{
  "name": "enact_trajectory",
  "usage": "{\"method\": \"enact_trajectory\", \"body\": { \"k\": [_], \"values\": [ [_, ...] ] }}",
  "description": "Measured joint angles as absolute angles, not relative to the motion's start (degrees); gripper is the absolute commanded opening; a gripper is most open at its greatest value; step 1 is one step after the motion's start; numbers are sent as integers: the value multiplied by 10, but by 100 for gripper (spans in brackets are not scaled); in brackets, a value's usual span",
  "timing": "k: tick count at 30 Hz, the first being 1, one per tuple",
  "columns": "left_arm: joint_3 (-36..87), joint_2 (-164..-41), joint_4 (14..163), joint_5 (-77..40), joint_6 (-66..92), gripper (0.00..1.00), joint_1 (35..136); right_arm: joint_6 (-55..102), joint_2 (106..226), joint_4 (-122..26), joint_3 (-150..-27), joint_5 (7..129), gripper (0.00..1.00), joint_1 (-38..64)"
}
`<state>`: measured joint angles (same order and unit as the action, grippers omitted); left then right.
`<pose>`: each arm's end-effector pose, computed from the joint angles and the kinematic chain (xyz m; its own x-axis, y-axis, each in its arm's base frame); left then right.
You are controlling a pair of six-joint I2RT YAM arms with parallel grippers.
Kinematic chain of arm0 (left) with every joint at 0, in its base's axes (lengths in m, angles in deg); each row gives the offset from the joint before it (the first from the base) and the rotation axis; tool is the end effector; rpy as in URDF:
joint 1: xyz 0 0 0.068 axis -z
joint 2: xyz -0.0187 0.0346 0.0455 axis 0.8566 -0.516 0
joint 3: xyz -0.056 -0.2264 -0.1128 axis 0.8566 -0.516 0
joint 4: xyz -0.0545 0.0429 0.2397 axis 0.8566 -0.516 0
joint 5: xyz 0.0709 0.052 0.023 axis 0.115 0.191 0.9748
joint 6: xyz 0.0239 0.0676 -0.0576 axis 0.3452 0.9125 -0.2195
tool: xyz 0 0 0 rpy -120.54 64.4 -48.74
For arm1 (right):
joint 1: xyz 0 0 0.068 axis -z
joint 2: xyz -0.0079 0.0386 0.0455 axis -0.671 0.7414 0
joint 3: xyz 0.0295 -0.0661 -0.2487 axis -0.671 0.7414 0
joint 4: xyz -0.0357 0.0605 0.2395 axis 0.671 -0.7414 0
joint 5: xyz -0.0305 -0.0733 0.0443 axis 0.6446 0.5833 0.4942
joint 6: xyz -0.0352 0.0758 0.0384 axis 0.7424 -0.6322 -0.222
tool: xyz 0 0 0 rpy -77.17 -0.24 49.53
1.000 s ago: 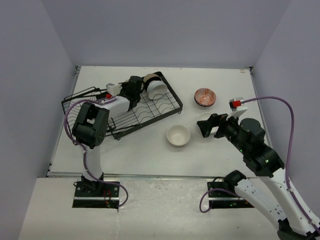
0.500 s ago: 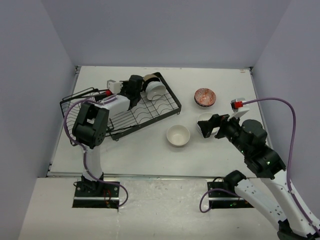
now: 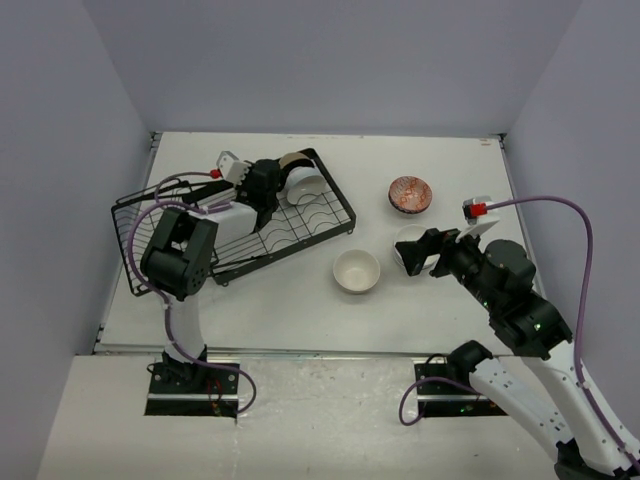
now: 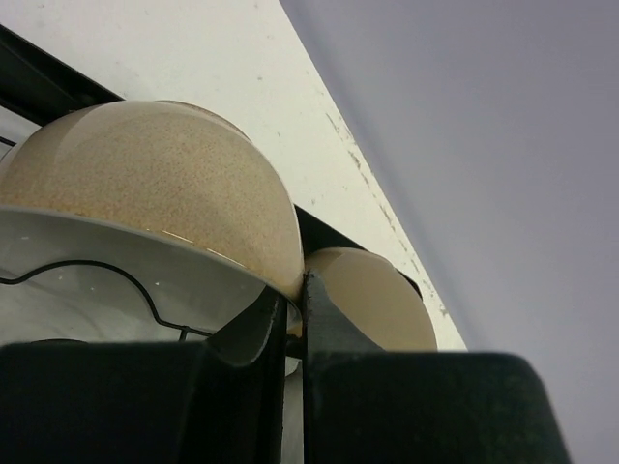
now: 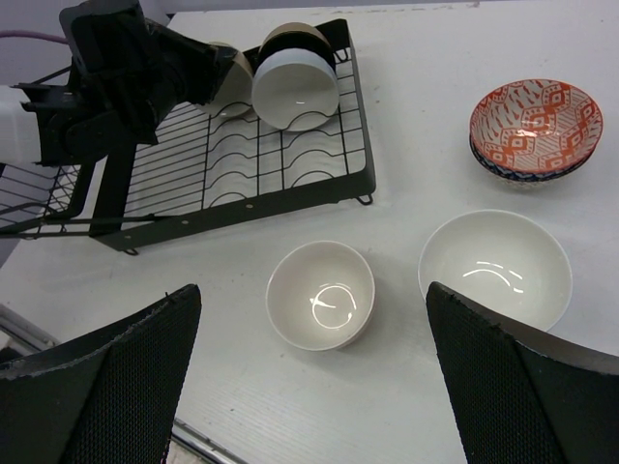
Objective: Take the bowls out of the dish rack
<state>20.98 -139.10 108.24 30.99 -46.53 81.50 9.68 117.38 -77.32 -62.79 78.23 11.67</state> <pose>0.4341 -0.1217 0.1714 0.1410 -0.8316 -0.5372 -0.4252 0.4391 -0.7914 0.1451 0.0803 0.3418 -0.3338 0.2098 -0.9190 -0.3683 0.8684 0.3321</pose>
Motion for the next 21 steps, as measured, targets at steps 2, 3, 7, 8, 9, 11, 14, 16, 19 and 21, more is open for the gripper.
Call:
{"method": "enact_trajectory", "body": {
  "k": [2,3,7,8,9,11,14,16,19,21],
  "values": [
    [210,-1391,1088,301,-431,0,815,97,1174,-773,-628,782,99,117],
    [210,-1391,1090,295,-414,0,815,97,1174,-773,-628,781,99,117],
    [210,-1393,1100,279,-351,0,815,97,1174,-770,-628,774,99,117],
    [210,-1394,1105,277,-330,0,816,97,1174,-769,-628,772,99,117],
    [210,-1395,1112,275,-307,0,817,97,1174,-769,-628,771,99,117],
    [210,-1400,1128,278,-255,0,822,97,1174,-769,-628,771,99,117],
    [210,-1407,1147,284,-191,0,831,97,1174,-769,-628,771,99,117],
    [210,-1408,1154,289,-161,0,834,97,1174,-769,-628,771,99,117],
    [210,-1408,1159,292,-125,0,838,97,1174,-769,-628,770,99,117],
    [210,-1408,1165,302,-99,0,844,97,1174,-769,-627,770,99,117]
  ]
}}
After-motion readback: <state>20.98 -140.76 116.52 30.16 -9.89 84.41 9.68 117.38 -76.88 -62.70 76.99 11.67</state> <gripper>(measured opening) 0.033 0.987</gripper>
